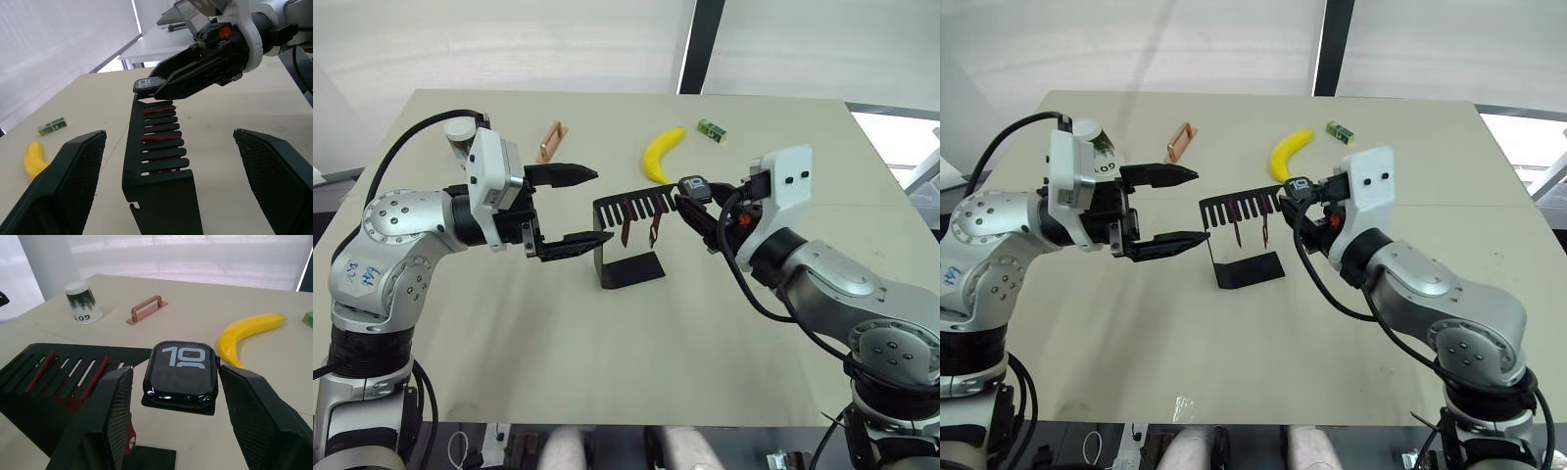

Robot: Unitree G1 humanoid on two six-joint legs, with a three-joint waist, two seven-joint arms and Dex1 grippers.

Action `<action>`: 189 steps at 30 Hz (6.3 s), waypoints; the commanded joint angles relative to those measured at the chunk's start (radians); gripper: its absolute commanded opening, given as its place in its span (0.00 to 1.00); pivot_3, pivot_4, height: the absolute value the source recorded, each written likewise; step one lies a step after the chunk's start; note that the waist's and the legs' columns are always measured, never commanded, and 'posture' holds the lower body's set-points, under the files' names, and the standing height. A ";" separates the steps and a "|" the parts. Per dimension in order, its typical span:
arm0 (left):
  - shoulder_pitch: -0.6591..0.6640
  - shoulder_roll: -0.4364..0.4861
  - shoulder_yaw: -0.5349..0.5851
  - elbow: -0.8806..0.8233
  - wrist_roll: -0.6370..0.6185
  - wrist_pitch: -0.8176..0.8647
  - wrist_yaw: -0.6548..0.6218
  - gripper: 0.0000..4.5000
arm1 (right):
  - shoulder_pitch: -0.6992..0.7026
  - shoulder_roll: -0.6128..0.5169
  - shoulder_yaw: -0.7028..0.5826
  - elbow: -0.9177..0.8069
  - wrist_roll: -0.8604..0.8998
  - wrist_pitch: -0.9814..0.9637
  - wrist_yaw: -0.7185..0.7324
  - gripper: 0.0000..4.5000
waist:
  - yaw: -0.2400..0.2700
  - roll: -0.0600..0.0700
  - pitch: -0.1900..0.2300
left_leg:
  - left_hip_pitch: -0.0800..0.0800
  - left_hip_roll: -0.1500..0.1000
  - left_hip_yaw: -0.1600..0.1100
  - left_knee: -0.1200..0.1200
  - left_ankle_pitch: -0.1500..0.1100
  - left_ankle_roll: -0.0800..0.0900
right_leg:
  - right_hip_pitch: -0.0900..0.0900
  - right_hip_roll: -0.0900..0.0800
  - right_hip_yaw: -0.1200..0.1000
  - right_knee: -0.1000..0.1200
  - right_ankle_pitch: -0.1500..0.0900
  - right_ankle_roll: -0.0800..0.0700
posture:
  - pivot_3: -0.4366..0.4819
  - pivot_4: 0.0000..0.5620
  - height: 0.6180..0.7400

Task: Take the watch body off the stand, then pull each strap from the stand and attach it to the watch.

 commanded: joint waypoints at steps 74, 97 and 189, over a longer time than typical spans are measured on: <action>0.125 -0.001 -0.072 -0.198 -0.089 0.019 -0.103 1.00 | 0.782 0.026 -0.272 0.188 -0.542 -0.415 0.443 0.36 | 0.008 0.000 0.000 | 0.002 -0.001 0.001 -0.001 0.001 -0.001 | 0.002 0.002 0.002 -0.007 0.000 0.000 | 0.48 0.27 1.00; 0.134 0.001 -0.064 -0.181 -0.074 0.009 -0.103 1.00 | 0.799 0.060 -0.280 0.265 -0.642 -0.449 0.580 0.36 | 0.010 0.000 0.000 | 0.002 -0.001 0.001 -0.001 0.001 -0.001 | 0.002 0.002 0.002 -0.003 0.000 0.000 | 0.48 0.27 1.00; 0.368 -0.480 -0.177 -0.126 0.473 -0.013 0.728 0.61 | 0.488 -0.246 -0.238 0.018 -0.211 -0.293 1.130 1.00 | 0.033 0.003 0.000 | 0.016 -0.001 0.002 -0.002 -0.003 0.003 | 0.020 0.002 0.003 -0.017 0.001 0.002 | 0.48 0.27 1.00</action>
